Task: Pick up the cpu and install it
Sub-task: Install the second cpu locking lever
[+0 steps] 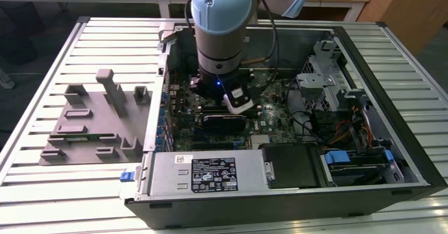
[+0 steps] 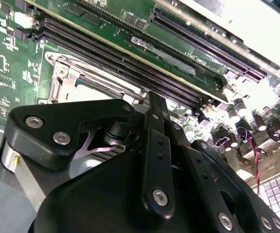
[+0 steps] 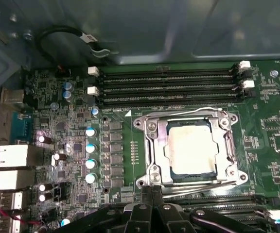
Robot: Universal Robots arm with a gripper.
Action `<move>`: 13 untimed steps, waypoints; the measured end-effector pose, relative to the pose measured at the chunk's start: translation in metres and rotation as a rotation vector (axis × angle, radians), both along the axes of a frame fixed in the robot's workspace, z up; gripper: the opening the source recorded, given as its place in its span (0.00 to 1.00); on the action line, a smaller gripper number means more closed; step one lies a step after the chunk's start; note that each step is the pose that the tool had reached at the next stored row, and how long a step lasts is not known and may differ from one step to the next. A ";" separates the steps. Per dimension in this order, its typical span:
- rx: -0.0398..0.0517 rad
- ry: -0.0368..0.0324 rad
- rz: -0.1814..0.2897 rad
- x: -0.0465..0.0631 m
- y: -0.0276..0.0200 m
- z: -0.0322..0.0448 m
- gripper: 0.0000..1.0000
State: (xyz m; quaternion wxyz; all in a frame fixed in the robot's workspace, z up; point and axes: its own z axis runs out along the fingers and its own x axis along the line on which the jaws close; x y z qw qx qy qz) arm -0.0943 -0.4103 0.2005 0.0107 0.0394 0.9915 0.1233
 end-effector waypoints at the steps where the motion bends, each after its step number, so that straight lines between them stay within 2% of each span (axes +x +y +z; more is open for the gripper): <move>1: 0.0063 0.0001 0.000 0.000 0.0000 -0.0005 0.11; 7: 0.0275 0.0000 0.000 -0.001 0.0000 -0.0033 0.11; 10: 0.0339 -0.0001 0.000 -0.001 0.0000 -0.0048 0.11; 13: 0.0361 0.0002 0.000 -0.001 -0.0001 -0.0061 0.11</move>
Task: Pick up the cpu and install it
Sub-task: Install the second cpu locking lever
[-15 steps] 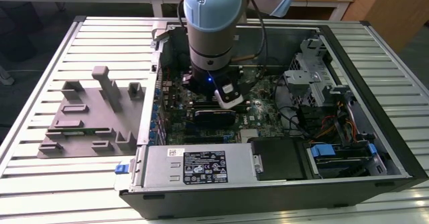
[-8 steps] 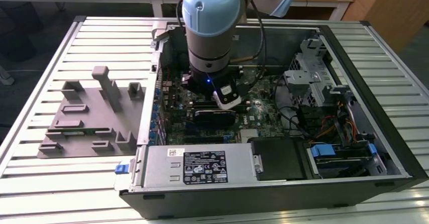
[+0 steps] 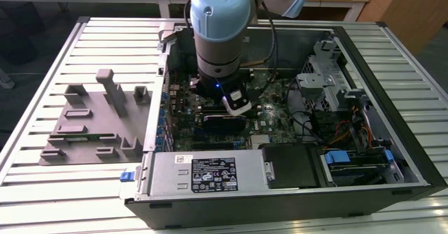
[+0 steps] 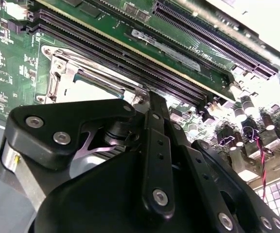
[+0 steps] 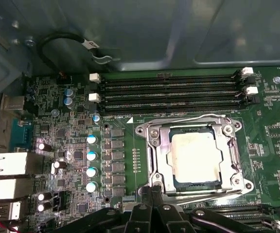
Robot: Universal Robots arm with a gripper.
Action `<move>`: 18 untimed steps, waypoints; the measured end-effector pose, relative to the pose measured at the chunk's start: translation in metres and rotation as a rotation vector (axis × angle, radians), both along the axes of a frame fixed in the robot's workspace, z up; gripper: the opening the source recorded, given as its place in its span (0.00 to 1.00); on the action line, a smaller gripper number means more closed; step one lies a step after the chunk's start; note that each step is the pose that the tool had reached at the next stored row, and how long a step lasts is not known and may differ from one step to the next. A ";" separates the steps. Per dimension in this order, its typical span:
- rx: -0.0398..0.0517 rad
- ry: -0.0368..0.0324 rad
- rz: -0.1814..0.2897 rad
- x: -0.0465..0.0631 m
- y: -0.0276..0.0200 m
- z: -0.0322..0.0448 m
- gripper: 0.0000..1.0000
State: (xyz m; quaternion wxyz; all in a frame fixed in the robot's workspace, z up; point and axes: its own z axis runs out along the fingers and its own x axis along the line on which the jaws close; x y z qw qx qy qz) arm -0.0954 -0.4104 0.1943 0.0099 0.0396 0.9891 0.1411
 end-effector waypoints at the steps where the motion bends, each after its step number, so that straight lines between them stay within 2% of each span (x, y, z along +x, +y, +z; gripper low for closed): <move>1: 0.0002 0.0001 0.000 0.000 0.0000 -0.0003 0.11; 13: 0.0009 -0.0003 0.000 0.000 -0.0001 -0.0005 0.11; 18: 0.0008 -0.0002 0.000 0.000 -0.0001 0.0032 0.11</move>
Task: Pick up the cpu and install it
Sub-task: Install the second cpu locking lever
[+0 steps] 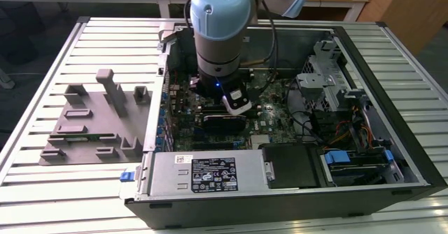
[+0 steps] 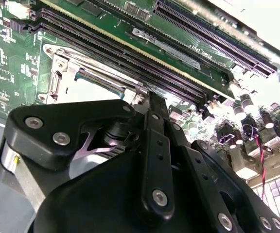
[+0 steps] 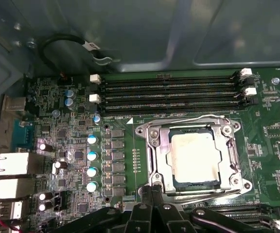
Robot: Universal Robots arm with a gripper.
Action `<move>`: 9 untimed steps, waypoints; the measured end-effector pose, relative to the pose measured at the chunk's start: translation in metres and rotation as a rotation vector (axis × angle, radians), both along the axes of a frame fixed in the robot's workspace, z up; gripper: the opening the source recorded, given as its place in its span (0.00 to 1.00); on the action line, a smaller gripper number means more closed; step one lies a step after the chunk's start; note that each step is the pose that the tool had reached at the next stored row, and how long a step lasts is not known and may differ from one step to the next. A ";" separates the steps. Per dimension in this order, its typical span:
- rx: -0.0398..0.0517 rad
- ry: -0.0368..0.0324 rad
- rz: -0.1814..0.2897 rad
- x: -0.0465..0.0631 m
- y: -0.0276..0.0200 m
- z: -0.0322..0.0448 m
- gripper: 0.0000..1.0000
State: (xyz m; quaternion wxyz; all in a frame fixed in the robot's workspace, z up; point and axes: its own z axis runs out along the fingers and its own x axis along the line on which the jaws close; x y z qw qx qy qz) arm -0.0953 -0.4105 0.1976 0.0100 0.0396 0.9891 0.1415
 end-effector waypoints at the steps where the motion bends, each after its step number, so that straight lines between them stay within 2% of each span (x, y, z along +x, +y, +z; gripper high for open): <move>1: 0.0005 -0.0002 0.000 0.000 0.0001 0.0008 0.11; 9: -0.0023 0.0000 0.000 0.000 0.0000 0.0104 0.11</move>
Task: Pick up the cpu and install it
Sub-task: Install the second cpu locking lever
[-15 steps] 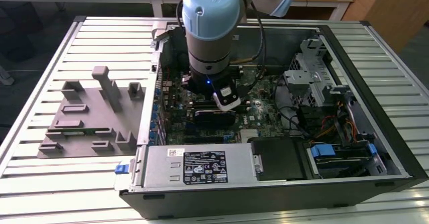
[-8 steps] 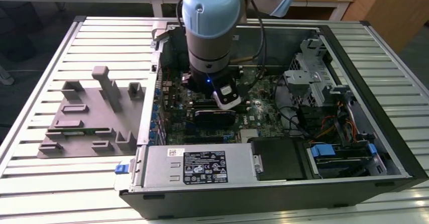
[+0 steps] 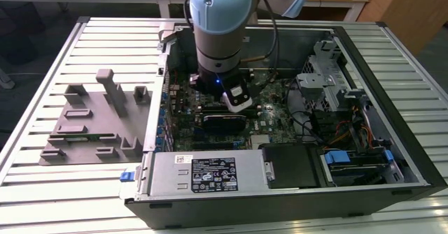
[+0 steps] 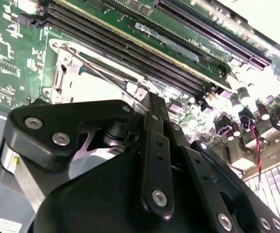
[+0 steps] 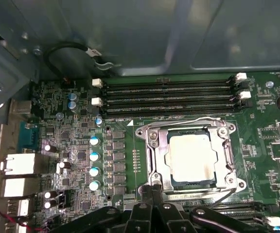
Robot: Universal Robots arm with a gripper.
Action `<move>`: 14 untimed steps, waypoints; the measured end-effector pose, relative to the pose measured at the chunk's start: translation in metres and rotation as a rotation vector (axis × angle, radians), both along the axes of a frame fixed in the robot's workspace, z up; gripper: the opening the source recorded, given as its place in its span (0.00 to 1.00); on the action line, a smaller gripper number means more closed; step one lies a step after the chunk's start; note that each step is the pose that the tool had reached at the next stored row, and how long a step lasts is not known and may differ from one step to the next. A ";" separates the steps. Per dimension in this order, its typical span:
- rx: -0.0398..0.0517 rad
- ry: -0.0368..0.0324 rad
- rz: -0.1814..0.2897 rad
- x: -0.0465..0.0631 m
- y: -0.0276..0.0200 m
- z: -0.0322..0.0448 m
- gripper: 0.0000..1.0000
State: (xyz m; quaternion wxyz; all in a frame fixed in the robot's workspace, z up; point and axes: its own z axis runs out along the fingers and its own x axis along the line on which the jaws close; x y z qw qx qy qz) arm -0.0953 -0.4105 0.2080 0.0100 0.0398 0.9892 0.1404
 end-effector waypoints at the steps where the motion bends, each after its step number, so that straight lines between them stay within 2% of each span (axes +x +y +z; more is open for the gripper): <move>1: -0.0001 0.0000 0.000 0.000 0.0000 0.0021 0.11; 14: -0.0037 -0.0025 -0.004 0.000 0.0000 0.0304 0.11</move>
